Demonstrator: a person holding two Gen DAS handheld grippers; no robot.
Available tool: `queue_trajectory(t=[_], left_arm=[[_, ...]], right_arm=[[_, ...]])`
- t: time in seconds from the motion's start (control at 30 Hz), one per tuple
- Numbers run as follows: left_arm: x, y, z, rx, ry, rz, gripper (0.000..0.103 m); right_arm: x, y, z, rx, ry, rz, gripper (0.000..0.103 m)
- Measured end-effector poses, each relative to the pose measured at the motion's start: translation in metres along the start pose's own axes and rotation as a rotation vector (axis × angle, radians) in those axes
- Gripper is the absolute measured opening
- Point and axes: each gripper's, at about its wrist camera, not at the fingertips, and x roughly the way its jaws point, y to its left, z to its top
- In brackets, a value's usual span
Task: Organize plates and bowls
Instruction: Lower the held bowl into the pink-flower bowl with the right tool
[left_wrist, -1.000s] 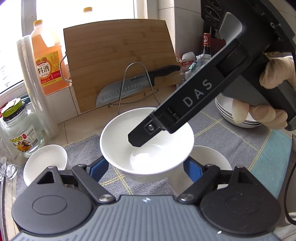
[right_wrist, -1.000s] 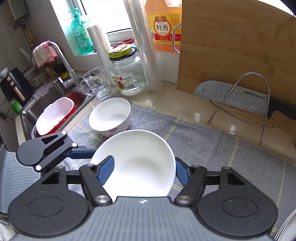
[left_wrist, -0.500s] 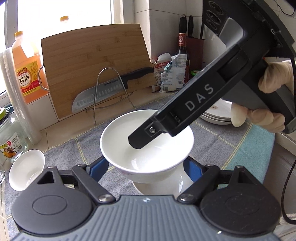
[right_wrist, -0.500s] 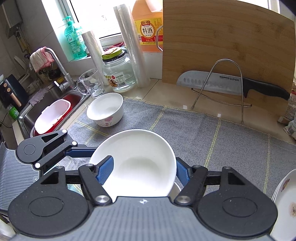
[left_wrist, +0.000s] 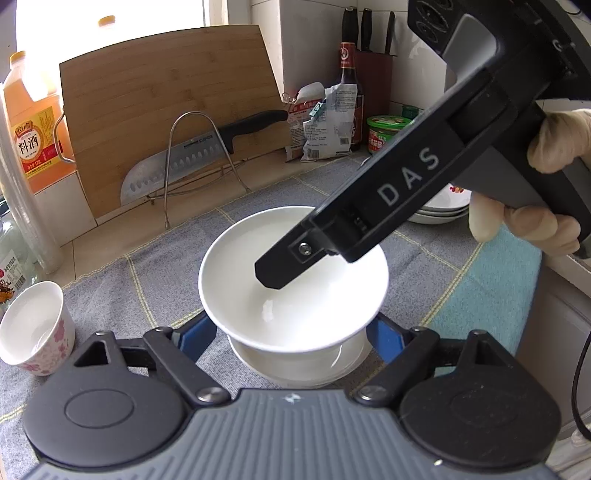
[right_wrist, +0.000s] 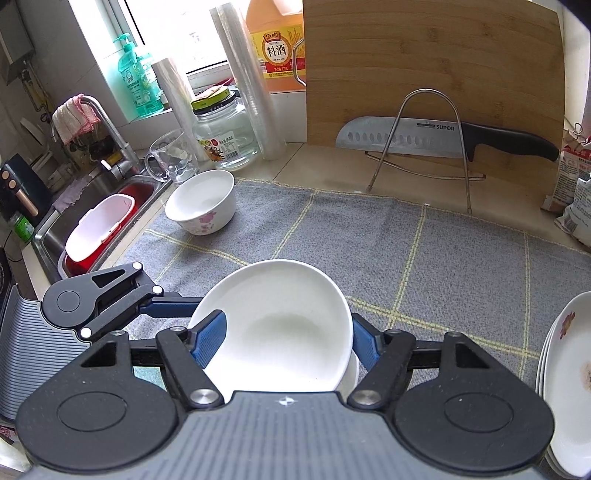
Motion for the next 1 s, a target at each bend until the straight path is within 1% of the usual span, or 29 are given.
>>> queue_trajectory(t=[0.3, 1.0], left_arm=[[0.006, -0.004, -0.006, 0.001, 0.029, -0.011, 0.087], [0.011, -0.008, -0.008, 0.020, 0.049, -0.020, 0.087]], right_arm=[[0.008, -0.003, -0.006, 0.014, 0.020, 0.000, 0.077], [0.017, -0.008, -0.013, 0.030, 0.038, -0.010, 0.077]])
